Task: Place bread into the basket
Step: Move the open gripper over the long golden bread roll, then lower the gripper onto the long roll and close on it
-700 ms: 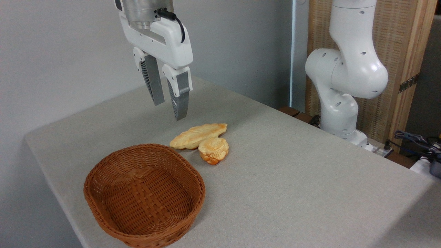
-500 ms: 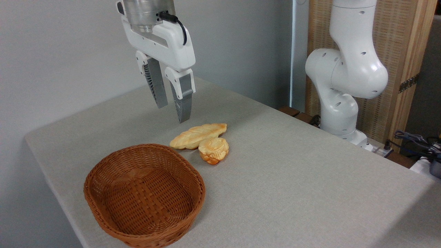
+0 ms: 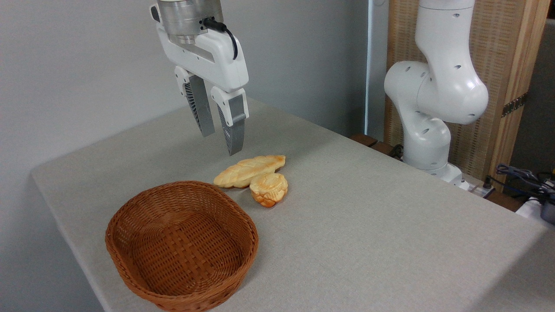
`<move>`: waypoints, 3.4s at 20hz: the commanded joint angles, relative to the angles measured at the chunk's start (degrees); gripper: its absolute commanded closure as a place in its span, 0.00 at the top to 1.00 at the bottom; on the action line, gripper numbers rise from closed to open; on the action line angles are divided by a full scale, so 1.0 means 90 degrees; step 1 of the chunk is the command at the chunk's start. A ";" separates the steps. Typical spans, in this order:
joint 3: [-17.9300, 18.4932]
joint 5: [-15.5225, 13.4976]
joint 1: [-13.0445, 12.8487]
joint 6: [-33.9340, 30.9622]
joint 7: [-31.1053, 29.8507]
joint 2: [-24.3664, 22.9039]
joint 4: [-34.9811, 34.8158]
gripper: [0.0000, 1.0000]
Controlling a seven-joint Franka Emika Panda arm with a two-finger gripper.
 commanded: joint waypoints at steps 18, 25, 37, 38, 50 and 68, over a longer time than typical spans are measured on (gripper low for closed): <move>-0.0661 -0.1289 -0.0816 0.2944 0.0114 -0.1307 -0.3646 1.00; -0.0973 -0.1093 -0.0836 0.3461 0.0114 -0.1170 -0.4115 1.00; -0.1091 -0.0430 -0.0836 0.3511 0.0114 -0.1033 -0.4252 1.00; -0.1091 -0.0361 -0.0836 0.3511 0.0114 -0.1033 -0.4252 1.00; -0.1091 -0.0351 -0.0836 0.3511 0.0124 -0.1014 -0.4252 0.14; -0.1062 -0.0399 -0.0806 0.3015 0.0065 -0.1063 -0.3814 0.09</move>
